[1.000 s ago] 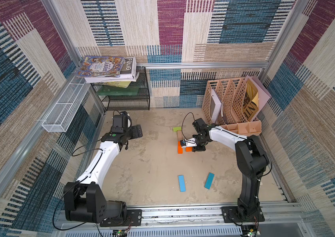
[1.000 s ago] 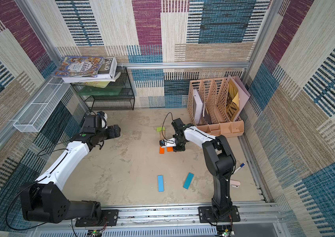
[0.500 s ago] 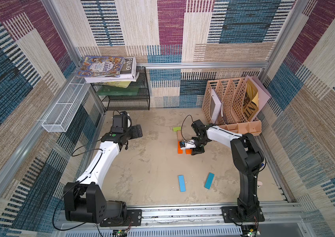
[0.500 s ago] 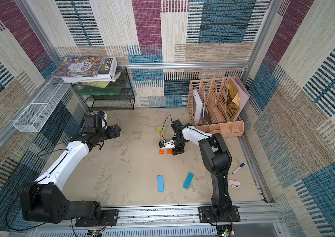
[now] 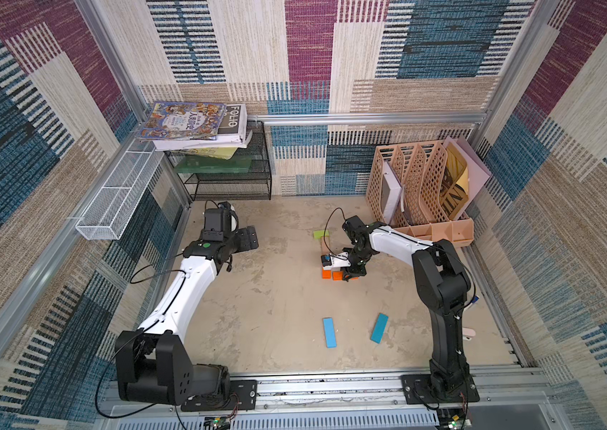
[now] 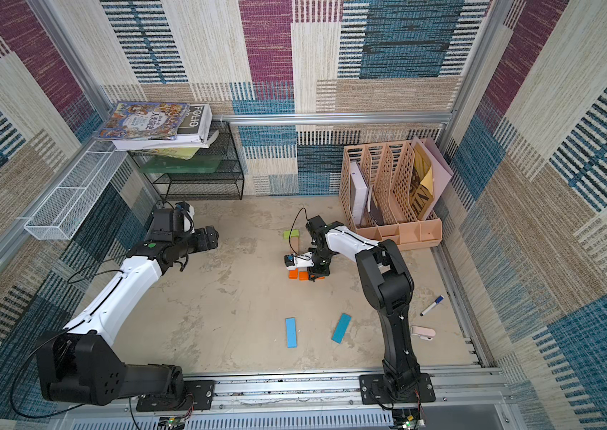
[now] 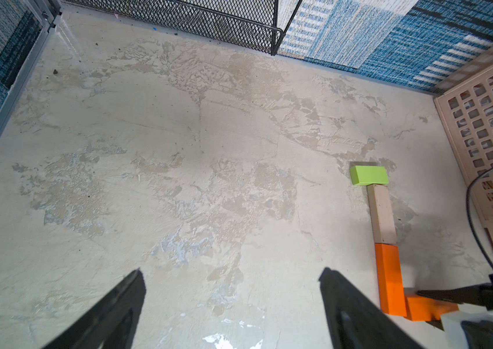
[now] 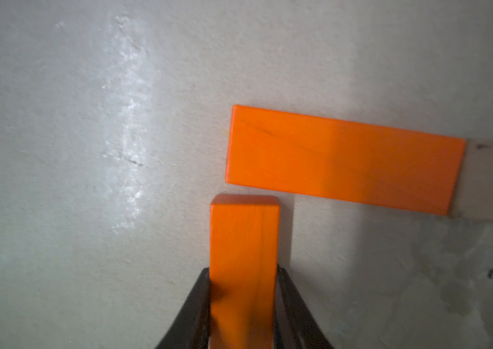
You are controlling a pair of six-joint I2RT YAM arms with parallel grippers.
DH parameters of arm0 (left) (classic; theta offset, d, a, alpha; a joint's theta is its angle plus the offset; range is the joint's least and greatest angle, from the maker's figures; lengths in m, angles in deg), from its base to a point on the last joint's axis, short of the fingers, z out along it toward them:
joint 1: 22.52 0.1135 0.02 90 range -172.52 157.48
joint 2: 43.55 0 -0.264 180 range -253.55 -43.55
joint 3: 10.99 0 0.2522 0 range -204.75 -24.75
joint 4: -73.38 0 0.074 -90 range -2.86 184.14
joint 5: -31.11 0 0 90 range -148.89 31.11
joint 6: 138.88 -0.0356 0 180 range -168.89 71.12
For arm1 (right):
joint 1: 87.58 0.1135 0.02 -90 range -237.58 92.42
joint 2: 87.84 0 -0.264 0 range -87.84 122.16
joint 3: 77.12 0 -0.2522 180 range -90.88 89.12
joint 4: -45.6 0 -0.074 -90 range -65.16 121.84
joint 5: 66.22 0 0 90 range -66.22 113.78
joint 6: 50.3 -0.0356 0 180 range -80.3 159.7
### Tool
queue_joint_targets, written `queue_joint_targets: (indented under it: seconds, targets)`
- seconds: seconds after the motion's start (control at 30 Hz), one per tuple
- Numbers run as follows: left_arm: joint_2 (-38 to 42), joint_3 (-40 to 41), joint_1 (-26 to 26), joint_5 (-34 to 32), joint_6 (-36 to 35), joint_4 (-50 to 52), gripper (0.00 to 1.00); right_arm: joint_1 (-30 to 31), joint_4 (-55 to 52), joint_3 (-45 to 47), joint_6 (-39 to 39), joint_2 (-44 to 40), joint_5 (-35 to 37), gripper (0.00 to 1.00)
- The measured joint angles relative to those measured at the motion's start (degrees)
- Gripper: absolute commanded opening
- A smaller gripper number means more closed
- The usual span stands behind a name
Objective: Assemble a giraffe with building blocks
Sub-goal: Assemble the building block at the center of the board, then pick up the building block from the center of the board.
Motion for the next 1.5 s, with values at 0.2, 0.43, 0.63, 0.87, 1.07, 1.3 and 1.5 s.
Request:
queue_joint_targets:
  seconds: [0.2, 0.43, 0.63, 0.87, 1.07, 1.3, 1.5]
  targets:
    - [0.0, 0.0, 0.0, 0.0, 0.0, 0.0, 0.94, 0.1, -0.2, -0.5, -0.3, 0.4, 0.0, 0.3]
    - [0.0, 0.0, 0.0, 0.0, 0.0, 0.0, 0.94, 0.2, -0.2, -1.2, -0.7, 1.0, -0.2, 0.3]
    - [-0.1, 0.0, 0.0, 0.0, 0.0, 0.0, 0.94, 0.2, -0.4, -1.4, -0.9, 1.2, -0.2, 0.42]
    - [-0.1, 0.0, 0.0, 0.0, 0.0, 0.0, 0.94, -0.6, 1.3, 0.8, -0.9, -0.8, 0.9, 0.61]
    - [-0.4, 0.0, 0.0, 0.0, 0.0, 0.0, 0.94, -0.8, 2.5, 4.3, -1.2, -10.4, 1.6, 0.62]
    - [-0.8, 0.0, 0.0, 0.2, 0.0, 0.0, 0.94, 6.2, 8.2, 12.7, -10.7, -31.4, 6.6, 0.75]
    - [-0.7, 0.0, 0.0, 0.5, 0.0, 0.0, 0.94, 22.1, 12.2, 21.4, -27.2, -50.2, 11.7, 0.96]
